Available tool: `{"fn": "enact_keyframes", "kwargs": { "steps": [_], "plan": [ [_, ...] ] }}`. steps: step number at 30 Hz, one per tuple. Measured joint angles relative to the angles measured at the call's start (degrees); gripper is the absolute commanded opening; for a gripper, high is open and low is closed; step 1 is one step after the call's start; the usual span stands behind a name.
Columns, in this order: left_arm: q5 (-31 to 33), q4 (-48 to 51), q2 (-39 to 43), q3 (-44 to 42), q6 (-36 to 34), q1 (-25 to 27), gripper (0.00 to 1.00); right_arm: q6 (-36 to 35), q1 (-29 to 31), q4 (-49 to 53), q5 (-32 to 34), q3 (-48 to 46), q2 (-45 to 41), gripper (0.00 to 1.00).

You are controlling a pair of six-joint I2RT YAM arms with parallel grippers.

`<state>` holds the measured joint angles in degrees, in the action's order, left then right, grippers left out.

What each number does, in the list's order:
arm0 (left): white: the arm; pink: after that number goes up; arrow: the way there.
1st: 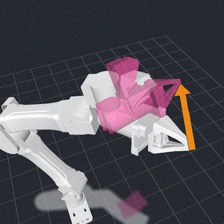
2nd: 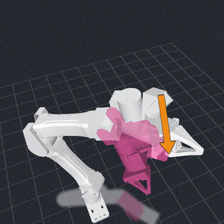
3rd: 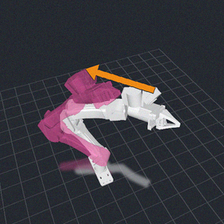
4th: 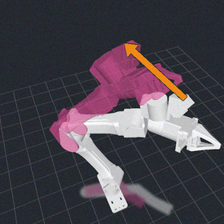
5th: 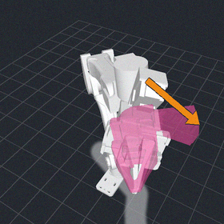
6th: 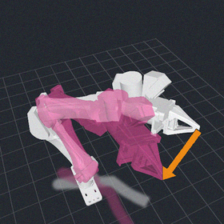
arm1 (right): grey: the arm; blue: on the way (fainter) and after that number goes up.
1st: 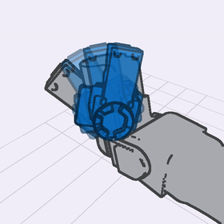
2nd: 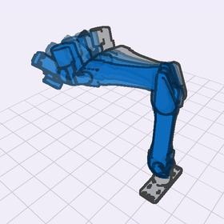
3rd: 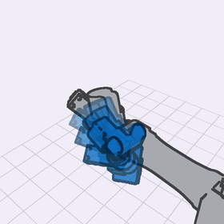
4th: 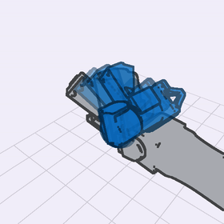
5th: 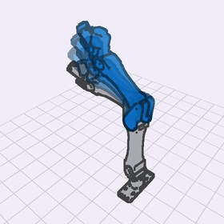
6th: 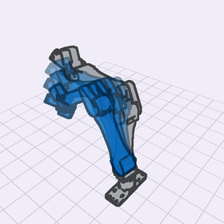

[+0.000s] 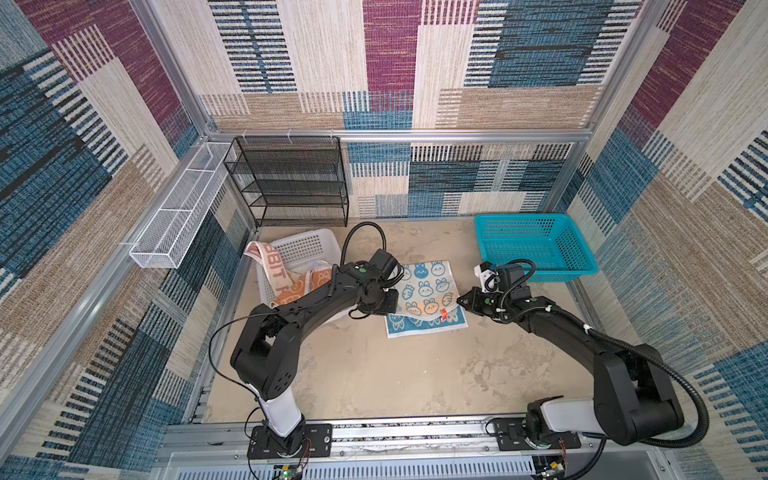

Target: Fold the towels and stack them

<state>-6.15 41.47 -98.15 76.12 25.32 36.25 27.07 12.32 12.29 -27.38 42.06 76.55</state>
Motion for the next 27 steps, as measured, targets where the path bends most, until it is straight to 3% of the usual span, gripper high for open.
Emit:
{"fn": "enact_keyframes", "kwargs": {
  "steps": [7,14,27],
  "plan": [
    [-1.81,-1.16,2.10,-5.03,1.42,1.92,0.00,-0.15,-0.02,-0.26,0.17,-4.17,-0.09,0.00],
    [-5.44,-6.19,-2.40,-11.21,3.96,3.63,0.00,-0.09,-0.02,-3.17,0.04,-8.11,4.31,0.00],
    [-5.81,-6.93,-9.77,-5.73,3.04,-0.96,0.00,1.18,-0.07,-9.77,-1.79,-7.50,11.74,0.00]
  ]
}}
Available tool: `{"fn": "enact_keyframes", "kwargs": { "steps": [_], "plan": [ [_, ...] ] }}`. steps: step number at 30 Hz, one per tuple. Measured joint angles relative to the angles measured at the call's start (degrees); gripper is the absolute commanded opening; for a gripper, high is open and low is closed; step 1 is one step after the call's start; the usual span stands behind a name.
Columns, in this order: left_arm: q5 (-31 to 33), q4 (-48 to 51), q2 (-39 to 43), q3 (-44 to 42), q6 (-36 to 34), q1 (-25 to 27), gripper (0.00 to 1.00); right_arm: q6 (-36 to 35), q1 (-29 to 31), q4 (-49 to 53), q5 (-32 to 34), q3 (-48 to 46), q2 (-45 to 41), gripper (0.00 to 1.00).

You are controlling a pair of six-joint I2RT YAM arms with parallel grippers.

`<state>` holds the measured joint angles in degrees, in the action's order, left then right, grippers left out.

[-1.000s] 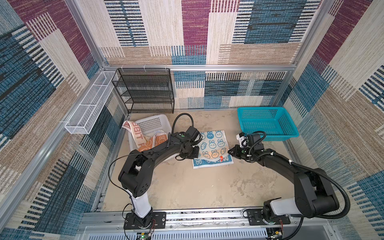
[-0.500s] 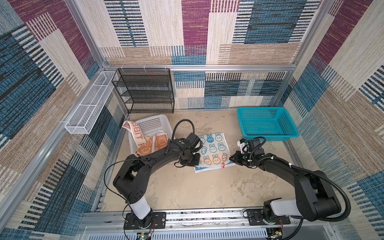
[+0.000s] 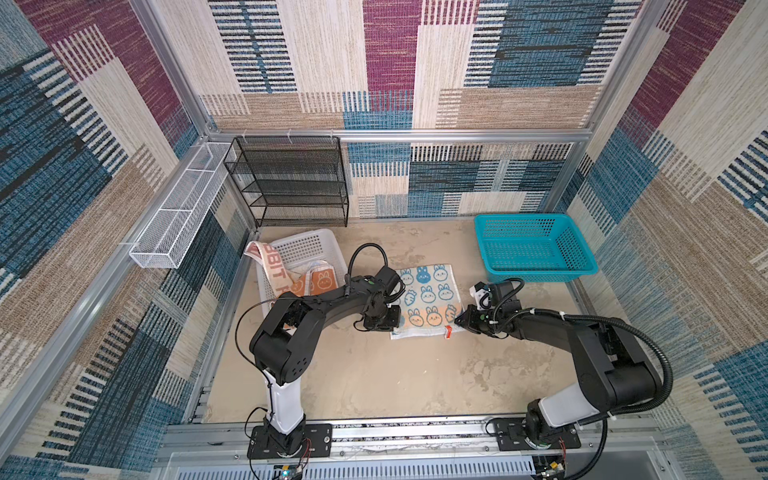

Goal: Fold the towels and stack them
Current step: 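Open both grippers to release the cream towel edge onto the table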

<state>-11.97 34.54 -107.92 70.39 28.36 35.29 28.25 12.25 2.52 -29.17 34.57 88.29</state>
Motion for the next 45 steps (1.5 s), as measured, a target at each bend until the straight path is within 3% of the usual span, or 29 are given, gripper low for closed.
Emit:
{"fn": "enact_keyframes", "kwargs": {
  "steps": [6,13,18,30,36,38,45],
  "plan": [
    [1.99,3.82,0.70,4.02,-2.03,-3.06,0.00,-0.02,0.00,0.90,0.00,4.96,0.50,0.00],
    [2.43,6.86,6.40,8.79,-3.06,-2.93,0.00,-0.50,0.00,4.44,0.44,9.27,-5.40,0.00],
    [1.09,6.67,7.85,5.64,-2.82,-2.12,0.00,-0.74,0.00,5.05,0.46,6.86,-7.04,0.00],
    [-1.66,2.95,2.99,0.31,-1.07,0.07,0.00,-0.72,-0.11,2.99,0.44,3.28,-1.14,0.00],
    [-1.75,1.84,1.97,-0.17,-1.07,0.11,0.01,-0.74,-0.22,2.38,0.50,3.41,0.42,0.10],
    [-1.79,1.73,1.95,-0.22,-1.09,0.13,0.12,-0.94,-0.28,2.47,0.76,3.89,0.48,0.18],
    [-1.92,1.70,4.22,-0.33,-1.11,0.33,0.91,-2.21,-0.37,3.72,1.79,6.38,-0.09,0.60]
  ]
}}
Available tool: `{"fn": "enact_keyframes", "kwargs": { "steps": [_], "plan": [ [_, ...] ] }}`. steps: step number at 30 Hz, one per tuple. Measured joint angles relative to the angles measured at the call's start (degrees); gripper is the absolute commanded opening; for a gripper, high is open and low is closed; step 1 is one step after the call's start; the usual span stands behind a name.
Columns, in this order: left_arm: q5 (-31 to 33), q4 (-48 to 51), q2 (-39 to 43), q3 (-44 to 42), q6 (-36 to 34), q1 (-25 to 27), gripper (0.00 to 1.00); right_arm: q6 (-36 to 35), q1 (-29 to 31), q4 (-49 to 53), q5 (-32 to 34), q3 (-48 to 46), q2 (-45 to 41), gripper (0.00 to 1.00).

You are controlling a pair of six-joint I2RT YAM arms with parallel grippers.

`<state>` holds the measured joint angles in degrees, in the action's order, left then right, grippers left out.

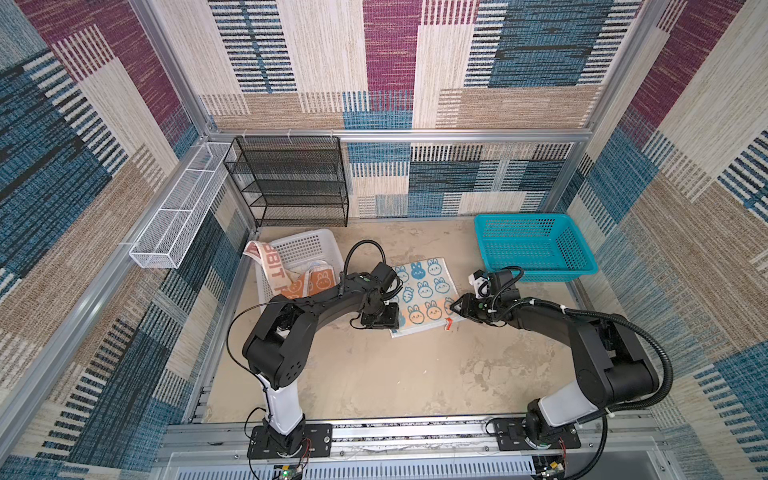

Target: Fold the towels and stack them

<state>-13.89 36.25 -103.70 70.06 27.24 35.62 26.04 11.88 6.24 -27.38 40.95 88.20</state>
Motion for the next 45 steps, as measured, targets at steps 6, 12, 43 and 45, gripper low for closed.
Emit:
{"fn": "enact_keyframes", "kwargs": {
  "steps": [6,12,43,45],
  "plan": [
    [0.02,0.94,3.15,2.47,0.00,0.15,0.99,-0.92,0.00,4.24,2.38,3.21,-4.07,0.88],
    [0.00,1.75,4.98,5.22,0.00,0.17,0.99,-2.73,0.00,8.33,4.50,7.74,-7.32,0.97],
    [-0.33,4.17,2.34,2.38,-0.44,0.20,0.99,-1.01,-1.22,-9.55,-6.05,-2.36,3.69,0.99],
    [0.22,4.74,2.14,2.62,-0.66,-0.13,0.99,-1.01,-1.64,-10.51,-6.10,-2.95,3.58,0.99]
  ]
}}
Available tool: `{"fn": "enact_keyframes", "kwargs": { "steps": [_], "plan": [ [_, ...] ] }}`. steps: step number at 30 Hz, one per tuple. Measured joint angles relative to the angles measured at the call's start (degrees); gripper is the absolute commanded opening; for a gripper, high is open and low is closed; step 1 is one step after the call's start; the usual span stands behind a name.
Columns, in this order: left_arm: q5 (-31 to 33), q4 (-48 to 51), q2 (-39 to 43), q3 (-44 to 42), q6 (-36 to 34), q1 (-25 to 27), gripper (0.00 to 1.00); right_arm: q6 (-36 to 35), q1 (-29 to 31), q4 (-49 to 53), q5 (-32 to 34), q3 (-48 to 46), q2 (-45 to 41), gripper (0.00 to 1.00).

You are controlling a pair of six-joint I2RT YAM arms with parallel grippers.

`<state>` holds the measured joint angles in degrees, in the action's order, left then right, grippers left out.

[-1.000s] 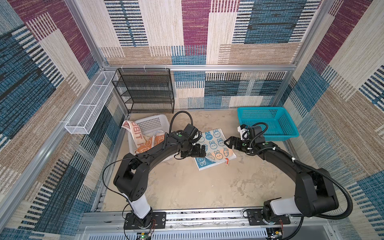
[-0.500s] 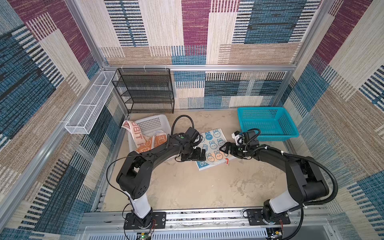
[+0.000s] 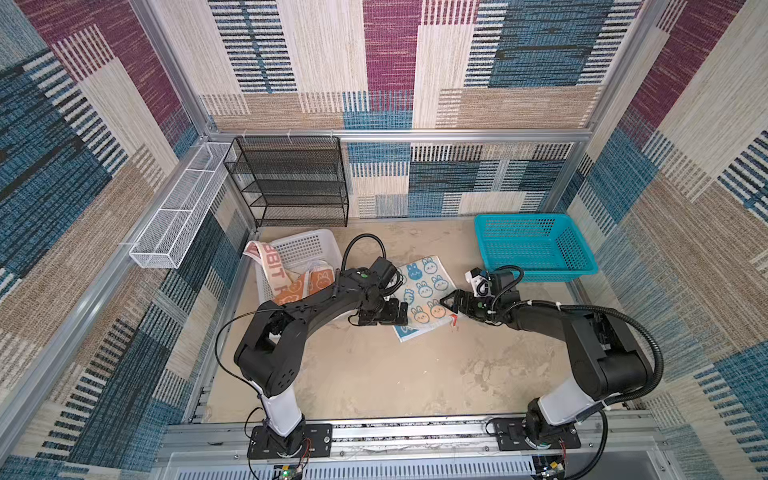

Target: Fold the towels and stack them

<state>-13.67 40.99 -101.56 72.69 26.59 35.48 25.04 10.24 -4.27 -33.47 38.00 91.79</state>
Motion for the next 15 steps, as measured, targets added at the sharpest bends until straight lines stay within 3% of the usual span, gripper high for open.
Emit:
{"fn": "enact_keyframes", "kwargs": {
  "steps": [15],
  "plan": [
    [1.73,2.93,-0.13,2.75,-2.43,-2.58,0.99,0.42,-0.79,-3.87,-0.59,-2.01,-0.20,0.99]
  ]
}}
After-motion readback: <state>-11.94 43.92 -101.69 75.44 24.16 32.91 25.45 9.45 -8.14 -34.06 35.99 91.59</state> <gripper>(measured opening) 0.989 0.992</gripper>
